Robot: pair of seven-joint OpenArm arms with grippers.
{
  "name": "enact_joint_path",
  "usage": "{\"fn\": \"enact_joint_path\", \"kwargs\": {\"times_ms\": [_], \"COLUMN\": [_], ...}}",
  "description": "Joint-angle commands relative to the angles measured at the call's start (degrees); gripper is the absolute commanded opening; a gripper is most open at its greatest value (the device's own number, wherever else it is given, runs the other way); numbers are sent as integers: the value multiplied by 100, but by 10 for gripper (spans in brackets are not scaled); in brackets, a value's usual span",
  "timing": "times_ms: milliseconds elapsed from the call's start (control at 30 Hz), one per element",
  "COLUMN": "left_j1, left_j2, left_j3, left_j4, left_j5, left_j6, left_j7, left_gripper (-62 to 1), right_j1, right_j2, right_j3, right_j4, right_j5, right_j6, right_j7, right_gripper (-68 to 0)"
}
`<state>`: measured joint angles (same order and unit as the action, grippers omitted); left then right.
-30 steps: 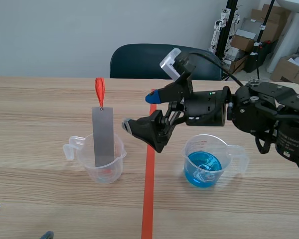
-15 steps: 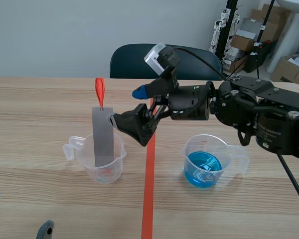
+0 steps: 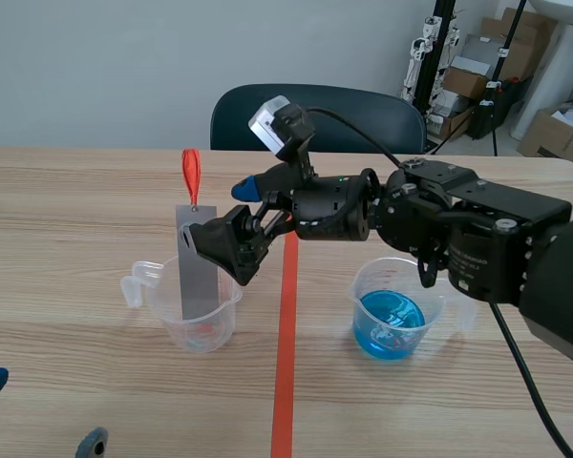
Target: Do the redox reaction experiment. lift the metal plate out of the left beaker
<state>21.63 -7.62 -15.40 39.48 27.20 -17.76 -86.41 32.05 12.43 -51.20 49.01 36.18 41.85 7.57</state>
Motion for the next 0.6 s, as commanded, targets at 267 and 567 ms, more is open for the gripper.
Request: {"fn": "enact_joint_path", "kwargs": {"times_ms": [267, 567], "left_j1": [59, 59], "left_j2": [13, 13], "left_j3": [-4, -4], "left_j4": [17, 17], "left_j5": [-33, -33], "left_j6": [2, 4], "left_j7": [-262, -262], "left_gripper": [14, 14], "right_j1": [245, 256], "right_j2": [-341, -560], "right_j3": [-173, -181], "right_j4": [92, -321], "right_j5": [-24, -22], "right_j6": [87, 87], "right_j7": [68, 28], "right_gripper": [4, 4]}}
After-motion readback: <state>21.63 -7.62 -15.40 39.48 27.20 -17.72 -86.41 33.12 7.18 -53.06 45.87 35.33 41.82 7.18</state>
